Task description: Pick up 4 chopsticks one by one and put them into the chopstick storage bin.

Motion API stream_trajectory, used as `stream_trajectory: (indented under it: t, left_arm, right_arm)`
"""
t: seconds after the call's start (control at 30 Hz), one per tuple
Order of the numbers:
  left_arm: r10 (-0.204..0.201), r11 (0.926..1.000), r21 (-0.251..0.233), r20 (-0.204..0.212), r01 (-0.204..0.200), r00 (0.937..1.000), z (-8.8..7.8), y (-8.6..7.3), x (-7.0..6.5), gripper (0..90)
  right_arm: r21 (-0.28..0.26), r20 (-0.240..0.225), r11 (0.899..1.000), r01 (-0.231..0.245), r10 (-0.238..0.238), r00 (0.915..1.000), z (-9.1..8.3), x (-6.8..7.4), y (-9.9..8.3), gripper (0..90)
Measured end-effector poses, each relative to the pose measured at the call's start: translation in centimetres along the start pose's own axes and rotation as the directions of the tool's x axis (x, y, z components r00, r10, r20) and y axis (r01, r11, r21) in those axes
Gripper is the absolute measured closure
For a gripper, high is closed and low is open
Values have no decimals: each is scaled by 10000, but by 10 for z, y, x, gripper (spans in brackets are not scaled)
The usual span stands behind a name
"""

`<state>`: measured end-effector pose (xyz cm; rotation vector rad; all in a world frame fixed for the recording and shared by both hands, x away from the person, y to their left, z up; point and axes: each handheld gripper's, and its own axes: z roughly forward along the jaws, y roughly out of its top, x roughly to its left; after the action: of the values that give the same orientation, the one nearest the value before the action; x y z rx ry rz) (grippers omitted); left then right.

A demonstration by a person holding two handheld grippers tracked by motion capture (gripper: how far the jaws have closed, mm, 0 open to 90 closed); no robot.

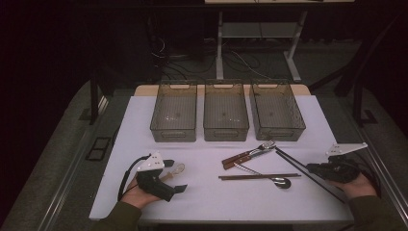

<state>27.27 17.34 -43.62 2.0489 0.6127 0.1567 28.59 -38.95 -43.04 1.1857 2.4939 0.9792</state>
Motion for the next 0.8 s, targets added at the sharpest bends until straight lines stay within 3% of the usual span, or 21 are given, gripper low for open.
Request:
stream_trajectory:
  t: [0.47,0.8]
  left_arm:
    - [-127,9999,-70,27,127,9999,3,-1,1,0]
    - [-152,9999,-53,132,153,9998,5,-2,-3,0]
  right_arm:
    - [-1227,-316,9924,-74,36,9995,-26,2,8,858]
    - [-1704,-943,9853,156,-321,9950,-26,17,20,858]
